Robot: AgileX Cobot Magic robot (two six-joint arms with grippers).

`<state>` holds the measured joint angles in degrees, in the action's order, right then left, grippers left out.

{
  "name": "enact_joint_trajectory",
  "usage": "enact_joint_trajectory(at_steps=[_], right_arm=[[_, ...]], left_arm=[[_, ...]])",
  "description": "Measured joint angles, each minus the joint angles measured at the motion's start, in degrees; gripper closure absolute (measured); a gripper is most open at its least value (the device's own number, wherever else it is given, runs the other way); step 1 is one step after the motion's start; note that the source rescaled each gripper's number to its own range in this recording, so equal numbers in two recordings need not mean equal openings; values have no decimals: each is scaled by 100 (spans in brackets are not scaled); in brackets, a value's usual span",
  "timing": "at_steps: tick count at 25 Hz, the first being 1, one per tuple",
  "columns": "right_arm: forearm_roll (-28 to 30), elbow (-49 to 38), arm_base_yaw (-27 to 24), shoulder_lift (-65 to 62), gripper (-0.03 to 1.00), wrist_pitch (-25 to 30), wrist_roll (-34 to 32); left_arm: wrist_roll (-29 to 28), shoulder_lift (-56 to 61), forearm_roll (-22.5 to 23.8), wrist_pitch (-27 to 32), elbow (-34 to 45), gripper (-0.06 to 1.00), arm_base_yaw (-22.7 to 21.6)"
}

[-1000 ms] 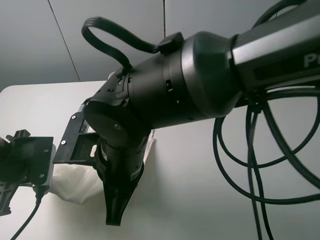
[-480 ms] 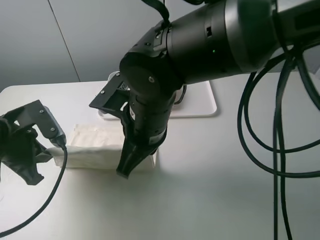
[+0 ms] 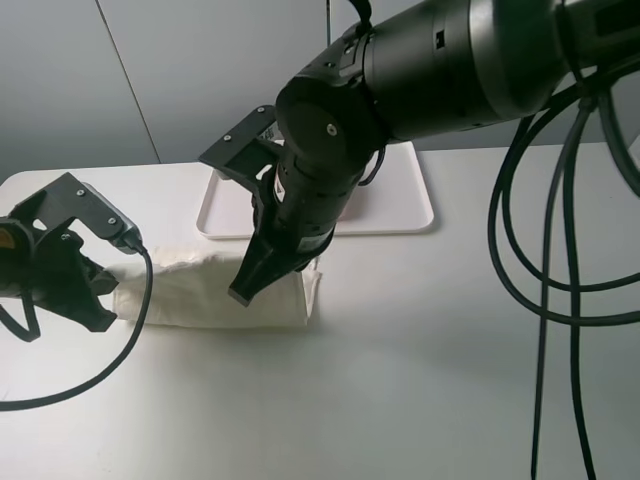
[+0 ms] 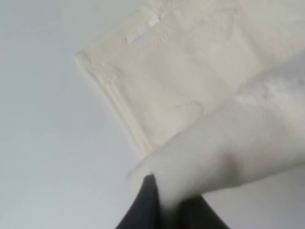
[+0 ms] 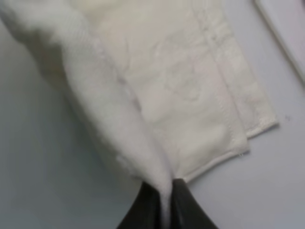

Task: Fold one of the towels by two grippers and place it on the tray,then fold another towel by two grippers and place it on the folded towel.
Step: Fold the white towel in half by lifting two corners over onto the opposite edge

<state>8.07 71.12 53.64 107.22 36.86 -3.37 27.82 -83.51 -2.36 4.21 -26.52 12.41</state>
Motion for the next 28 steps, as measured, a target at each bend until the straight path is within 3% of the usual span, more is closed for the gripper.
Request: enact_joint_trajectory(at_steps=[6, 10, 12, 14, 17, 20, 21, 24, 28], right_arm=[[11, 0, -280, 439, 97, -269, -223], [11, 0, -434, 594, 97, -580, -358], [22, 0, -443, 636, 97, -759, -412], [22, 0, -443, 686, 95, -987, -494], [149, 0, -443, 734, 76, -1192, -590], [226, 0, -458, 731, 43, -1305, -720], [225, 0, -484, 731, 33, -1332, -826], [291, 0, -612, 731, 11, -1328, -1221], [268, 9, -827, 731, 2, -902, -1371]], left_arm=[[-322, -464, -61, -720, 0, 94, 0], [-348, -725, -335, -1106, 0, 93, 0], [-348, -792, -591, -1301, 0, 90, 0], [-348, -795, -845, -1524, 0, 80, -14], [-348, -795, -1056, -1697, 0, 49, -194], [-348, -795, -1330, -1709, -13, 9, -434], [-348, -795, -1415, -1611, -68, 0, -493], [-348, -804, -1537, -1065, -411, -4, -592], [-362, -804, -1536, -215, -1005, -4, -603]])
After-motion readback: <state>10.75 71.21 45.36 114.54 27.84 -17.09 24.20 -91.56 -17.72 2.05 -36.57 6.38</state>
